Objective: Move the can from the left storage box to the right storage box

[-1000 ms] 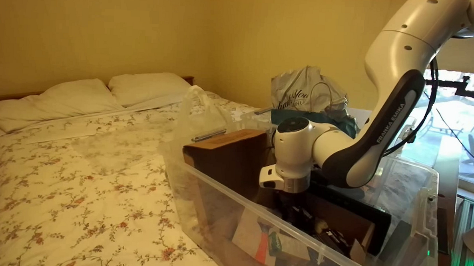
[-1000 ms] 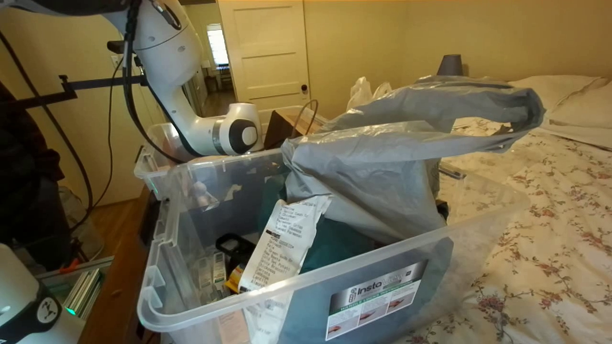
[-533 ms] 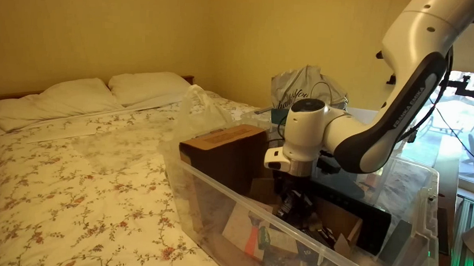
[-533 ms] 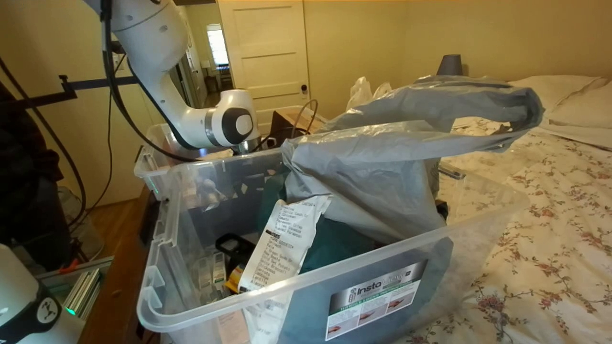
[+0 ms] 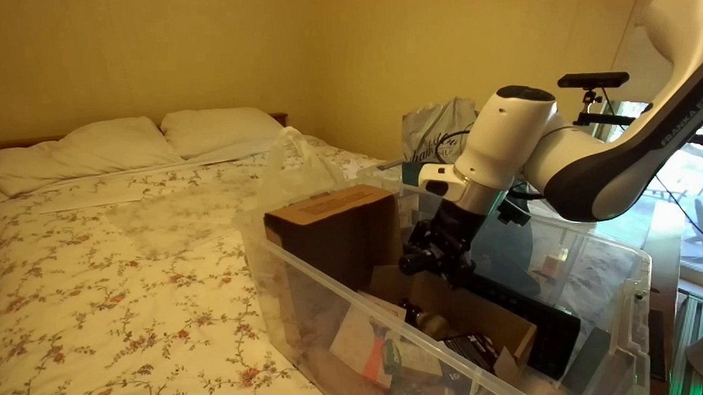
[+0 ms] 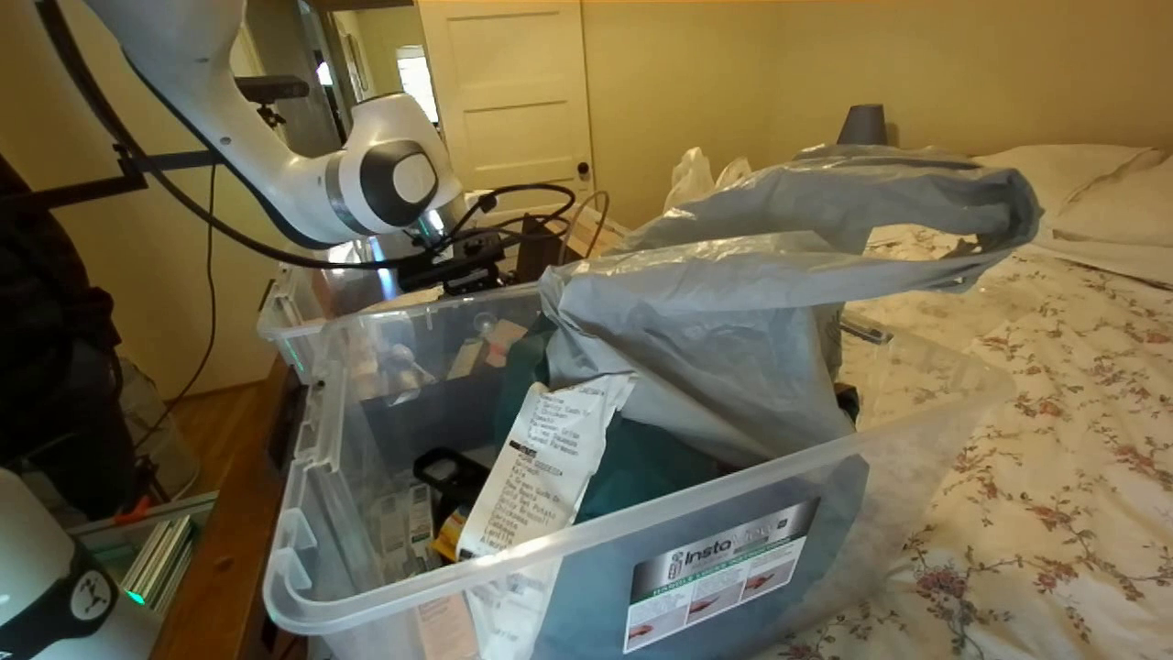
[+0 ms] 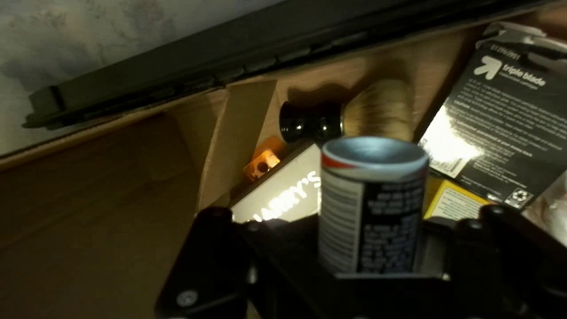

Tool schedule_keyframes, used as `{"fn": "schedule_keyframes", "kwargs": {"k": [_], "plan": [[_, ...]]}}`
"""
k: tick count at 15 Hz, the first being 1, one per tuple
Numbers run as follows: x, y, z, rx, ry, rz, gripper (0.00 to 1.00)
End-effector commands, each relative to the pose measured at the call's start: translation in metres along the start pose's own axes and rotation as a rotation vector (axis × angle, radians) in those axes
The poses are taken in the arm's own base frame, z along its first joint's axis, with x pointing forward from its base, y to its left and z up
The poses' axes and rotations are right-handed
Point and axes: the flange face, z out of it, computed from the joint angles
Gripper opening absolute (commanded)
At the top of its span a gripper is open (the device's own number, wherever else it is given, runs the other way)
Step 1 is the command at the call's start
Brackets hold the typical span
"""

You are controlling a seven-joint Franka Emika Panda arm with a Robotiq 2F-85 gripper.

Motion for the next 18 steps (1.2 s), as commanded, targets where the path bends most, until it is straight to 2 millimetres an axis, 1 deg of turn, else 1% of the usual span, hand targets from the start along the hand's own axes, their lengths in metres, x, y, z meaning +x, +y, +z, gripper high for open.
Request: {"fn": "schedule_keyframes", "kwargs": {"k": [1,3,5,7,8,9,10,12,13,14,15,18], "plan": [[-0.008,-0.003,-0.040,-0.061,0.041,0.010,0.00],[-0.004,0.004,-0.060,-0.085,0.035,0.023,0.00],[0.002,0.015,-0.081,-0.092,0.042,0.037,0.00],[0.013,0.018,-0.098,-0.044,0.044,-0.006,0.00],[0.021,0.014,-0.097,0.022,0.007,-0.053,0.00],[0.008,0.018,-0.084,-0.045,0.028,0.005,0.00],[0.013,0.017,-0.090,-0.017,0.013,-0.019,0.00],[0.020,0.013,-0.094,0.001,0.008,-0.041,0.00],[0.010,0.029,-0.101,-0.023,0.000,-0.016,0.00],[-0.008,0.046,-0.114,-0.072,-0.010,0.061,0.00],[-0.022,0.058,-0.121,-0.091,-0.006,0.118,0.00],[-0.082,0.095,-0.138,-0.146,-0.032,0.272,0.00]]}}
